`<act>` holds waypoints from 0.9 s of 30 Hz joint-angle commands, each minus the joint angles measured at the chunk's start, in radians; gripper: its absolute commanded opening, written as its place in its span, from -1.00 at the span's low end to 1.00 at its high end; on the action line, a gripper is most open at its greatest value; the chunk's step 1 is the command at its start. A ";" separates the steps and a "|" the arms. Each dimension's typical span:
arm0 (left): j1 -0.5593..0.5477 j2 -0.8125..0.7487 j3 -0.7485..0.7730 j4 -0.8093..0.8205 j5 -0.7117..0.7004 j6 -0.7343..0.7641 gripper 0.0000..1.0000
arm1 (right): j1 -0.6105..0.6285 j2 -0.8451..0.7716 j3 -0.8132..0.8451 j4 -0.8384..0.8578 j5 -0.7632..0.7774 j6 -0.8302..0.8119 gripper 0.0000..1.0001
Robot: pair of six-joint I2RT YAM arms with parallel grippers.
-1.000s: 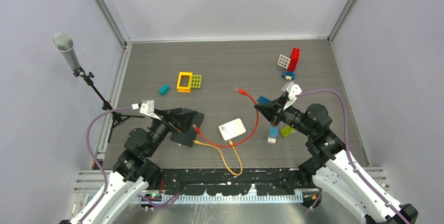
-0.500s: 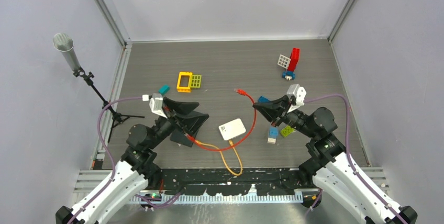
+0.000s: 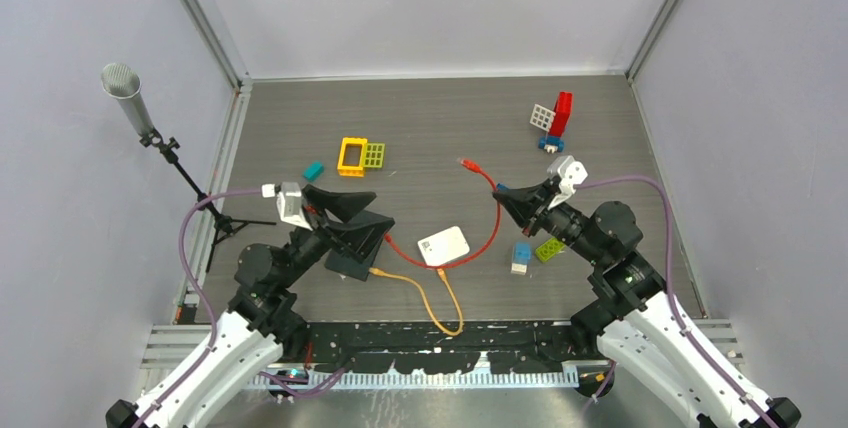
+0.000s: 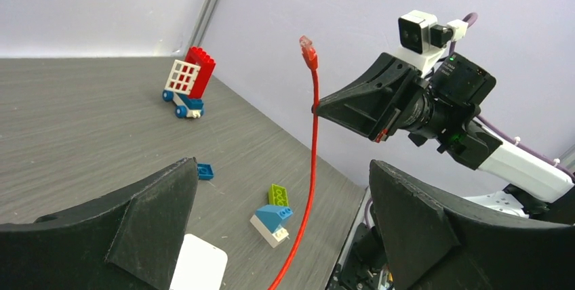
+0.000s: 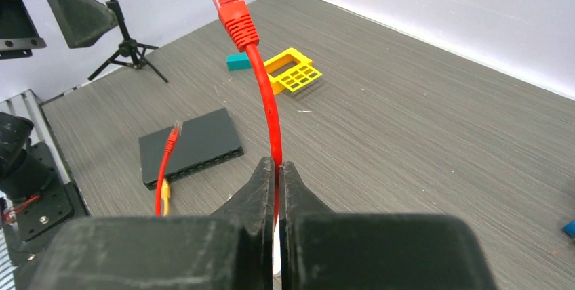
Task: Insert the plug into the switch port
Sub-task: Pick up the connector from the center of the board.
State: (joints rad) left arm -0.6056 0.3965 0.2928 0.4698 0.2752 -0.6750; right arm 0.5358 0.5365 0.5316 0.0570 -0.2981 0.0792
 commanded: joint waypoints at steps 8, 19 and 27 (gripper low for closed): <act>0.004 0.154 0.033 0.240 0.038 -0.032 0.99 | 0.448 0.068 0.140 -0.084 0.562 -0.356 -0.99; 0.004 0.132 0.010 0.350 0.190 -0.059 0.99 | 1.039 0.302 0.076 0.462 1.209 -0.926 -0.99; 0.006 0.030 -0.004 0.300 0.297 -0.029 0.81 | 1.092 0.342 0.053 0.618 1.272 -1.040 -0.99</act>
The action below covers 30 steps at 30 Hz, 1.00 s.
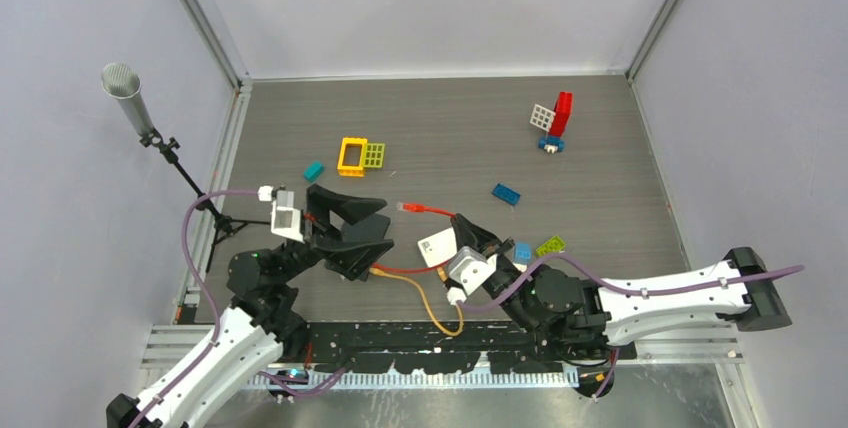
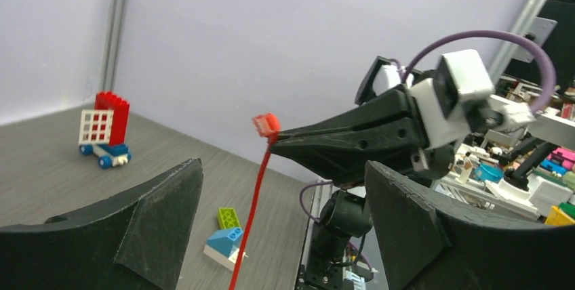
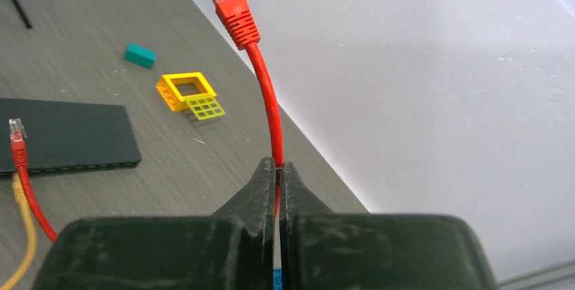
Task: Insert the plug into the switch port
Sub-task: Pick up the connector from the center of the board.
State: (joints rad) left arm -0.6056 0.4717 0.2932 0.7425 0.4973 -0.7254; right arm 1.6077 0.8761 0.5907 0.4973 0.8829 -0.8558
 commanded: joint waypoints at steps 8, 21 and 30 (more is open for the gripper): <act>0.004 -0.080 -0.020 -0.020 0.065 0.042 0.67 | 0.057 0.013 -0.023 0.239 0.092 -0.159 -0.99; 0.006 0.008 0.020 0.086 0.156 0.008 0.45 | 0.132 -0.104 -0.042 0.205 0.039 -0.078 -0.99; 0.005 -0.003 0.030 0.127 0.209 -0.004 0.43 | 0.132 -0.401 0.014 -0.142 -0.115 0.372 -0.99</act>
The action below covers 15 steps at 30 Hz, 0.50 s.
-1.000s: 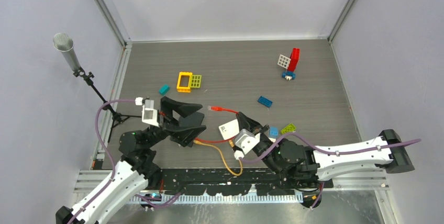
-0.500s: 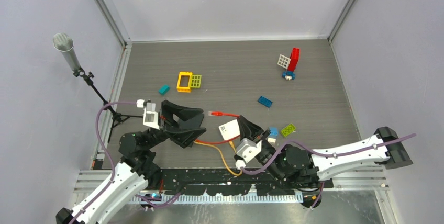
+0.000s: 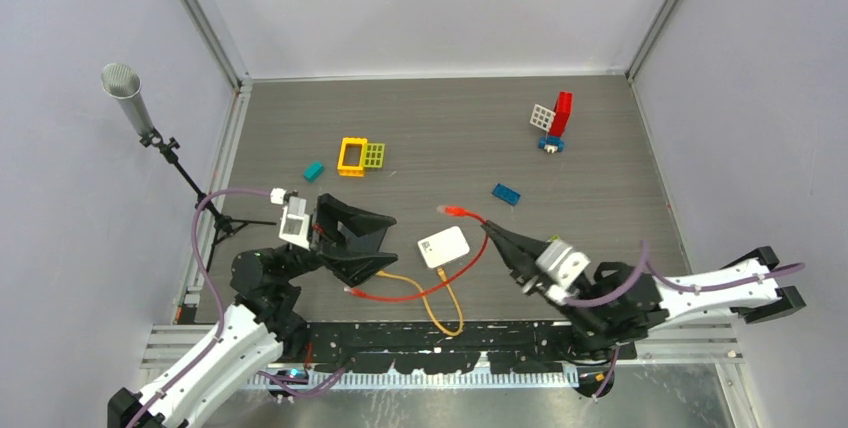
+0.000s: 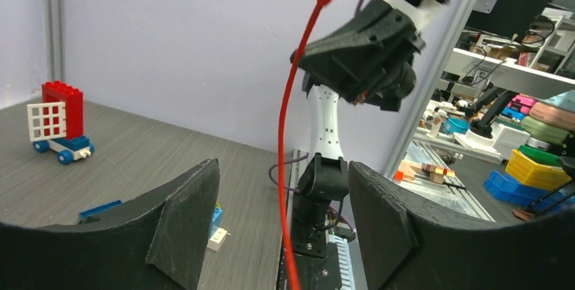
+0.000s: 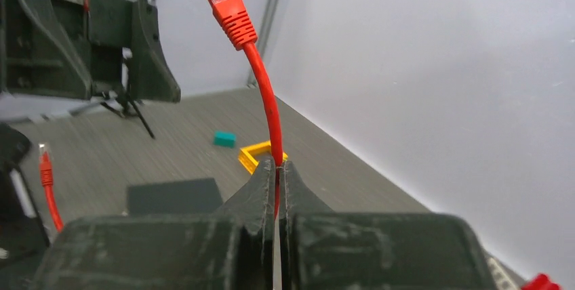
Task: Insert the plug into the switch port
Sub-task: Pick up the connector from the center of the board.
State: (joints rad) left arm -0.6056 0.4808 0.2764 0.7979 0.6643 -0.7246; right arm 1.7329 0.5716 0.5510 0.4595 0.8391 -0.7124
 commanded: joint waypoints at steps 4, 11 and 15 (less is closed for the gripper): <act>0.005 -0.016 0.059 0.079 0.058 -0.008 0.43 | 0.007 -0.197 0.028 -0.124 -0.122 0.307 -0.99; 0.005 -0.031 0.059 0.069 0.050 -0.003 0.50 | 0.007 -0.224 0.028 -0.169 -0.036 0.374 -0.99; 0.004 -0.029 0.056 0.050 0.006 0.007 0.65 | 0.007 -0.124 0.076 -0.324 0.063 0.446 -0.99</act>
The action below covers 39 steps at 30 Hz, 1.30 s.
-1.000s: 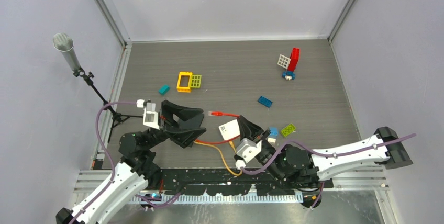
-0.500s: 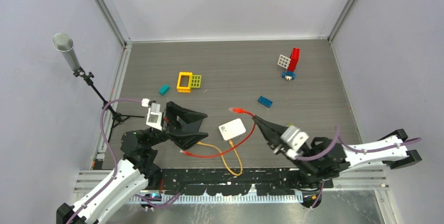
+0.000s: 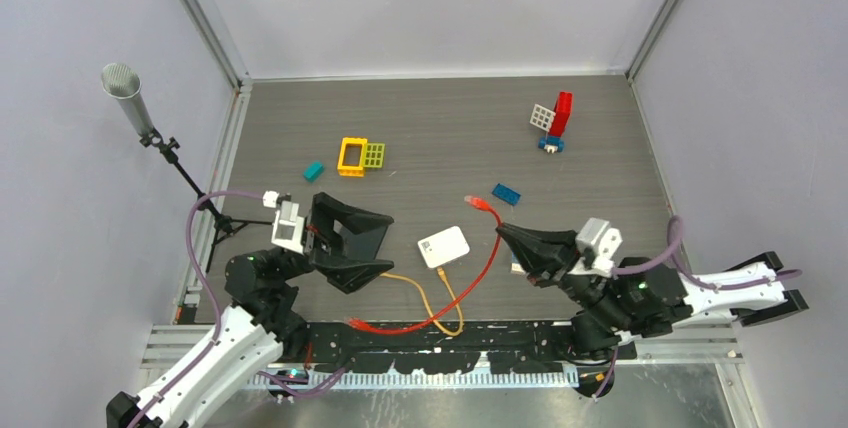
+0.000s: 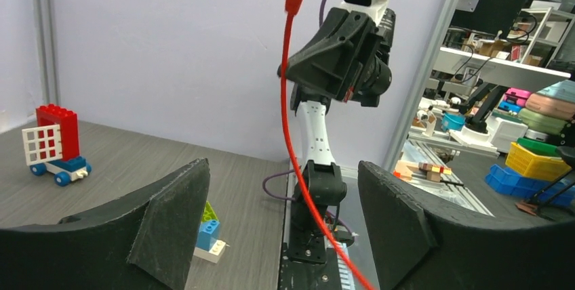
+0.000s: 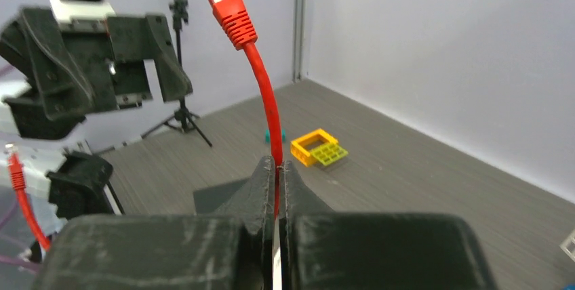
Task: Insert the plug into the switch port
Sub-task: Pick up the connector from the center of the board.
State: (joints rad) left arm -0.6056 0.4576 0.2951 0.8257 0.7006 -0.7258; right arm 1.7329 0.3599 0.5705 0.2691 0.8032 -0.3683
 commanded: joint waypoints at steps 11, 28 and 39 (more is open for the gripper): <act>0.004 0.190 0.054 0.266 -0.026 -0.122 0.62 | 0.005 0.348 0.075 -0.002 0.141 0.074 -0.99; -0.005 0.296 0.019 0.521 0.199 0.072 0.40 | -0.002 0.343 0.141 -0.191 -0.069 0.229 -0.99; -0.027 0.310 0.045 0.512 0.274 0.129 -0.11 | -0.022 0.387 0.135 -0.169 -0.101 0.273 -0.99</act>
State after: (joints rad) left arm -0.6186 0.7486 0.3092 1.2892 0.9131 -0.6376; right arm 1.7184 0.7441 0.6716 0.0612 0.7212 -0.1337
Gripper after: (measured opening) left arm 0.493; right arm 0.037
